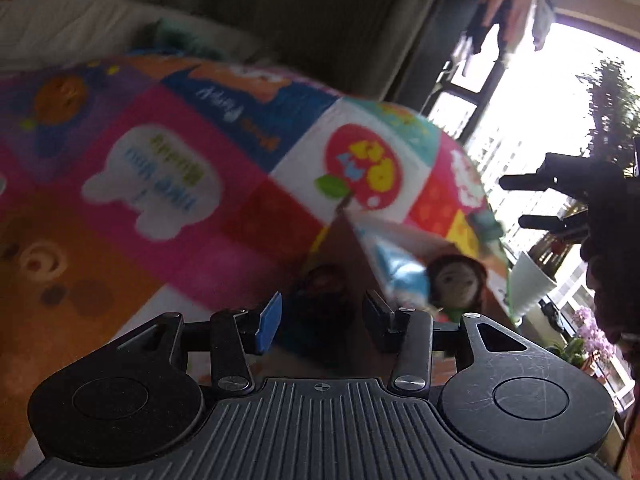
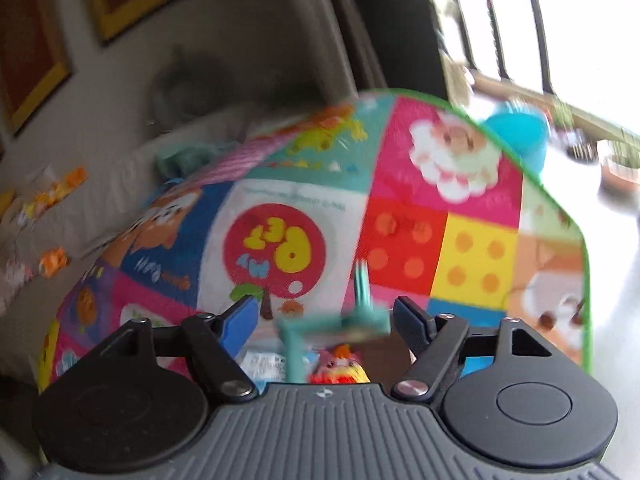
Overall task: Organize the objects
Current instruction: 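Release the teal toy into the pink box with the right gripper while the left drops the keychain in, then move the left gripper toward the black-headed figurine beside the lace cloth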
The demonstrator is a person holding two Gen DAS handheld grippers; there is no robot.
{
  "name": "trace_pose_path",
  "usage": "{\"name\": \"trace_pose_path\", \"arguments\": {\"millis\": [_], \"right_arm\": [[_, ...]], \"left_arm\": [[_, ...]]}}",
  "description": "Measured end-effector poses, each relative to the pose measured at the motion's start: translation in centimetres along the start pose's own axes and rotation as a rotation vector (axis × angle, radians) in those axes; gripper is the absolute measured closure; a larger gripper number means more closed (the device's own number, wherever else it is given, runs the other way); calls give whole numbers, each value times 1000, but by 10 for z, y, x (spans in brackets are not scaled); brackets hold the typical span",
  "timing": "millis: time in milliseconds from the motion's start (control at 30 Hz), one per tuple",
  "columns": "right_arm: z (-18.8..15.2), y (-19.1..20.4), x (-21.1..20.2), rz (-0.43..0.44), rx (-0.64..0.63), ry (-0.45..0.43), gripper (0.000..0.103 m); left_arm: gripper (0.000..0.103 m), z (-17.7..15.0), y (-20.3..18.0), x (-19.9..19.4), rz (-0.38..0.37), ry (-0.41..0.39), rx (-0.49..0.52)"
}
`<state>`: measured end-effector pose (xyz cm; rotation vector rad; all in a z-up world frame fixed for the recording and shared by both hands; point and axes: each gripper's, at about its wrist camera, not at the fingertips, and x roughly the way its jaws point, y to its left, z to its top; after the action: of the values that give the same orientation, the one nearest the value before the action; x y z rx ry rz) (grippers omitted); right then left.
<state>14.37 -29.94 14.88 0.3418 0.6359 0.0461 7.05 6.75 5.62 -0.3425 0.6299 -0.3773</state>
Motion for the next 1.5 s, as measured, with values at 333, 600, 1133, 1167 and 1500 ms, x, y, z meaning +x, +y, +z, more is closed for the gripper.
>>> {"name": "trace_pose_path", "arguments": {"millis": [333,600,1133,1167,1500], "right_arm": [[-69,-7,-40,-59,-167,-131,16],[-173,-22,-72,-78,-273,-107,14],[-229,-56,-75,-46,-54,-133,12],[-229,-57,-75,-41,-47,-136,12],[-236,-40,-81,-77,-139,-167,3]], "left_arm": [[54,-3,34,25,-32,78,-144],[54,43,-4,92,-55,83,-120],[65,24,-15,114,-17,285,51],[65,17,-17,101,-26,298,74],[65,-32,-15,-34,13,177,199]]}}
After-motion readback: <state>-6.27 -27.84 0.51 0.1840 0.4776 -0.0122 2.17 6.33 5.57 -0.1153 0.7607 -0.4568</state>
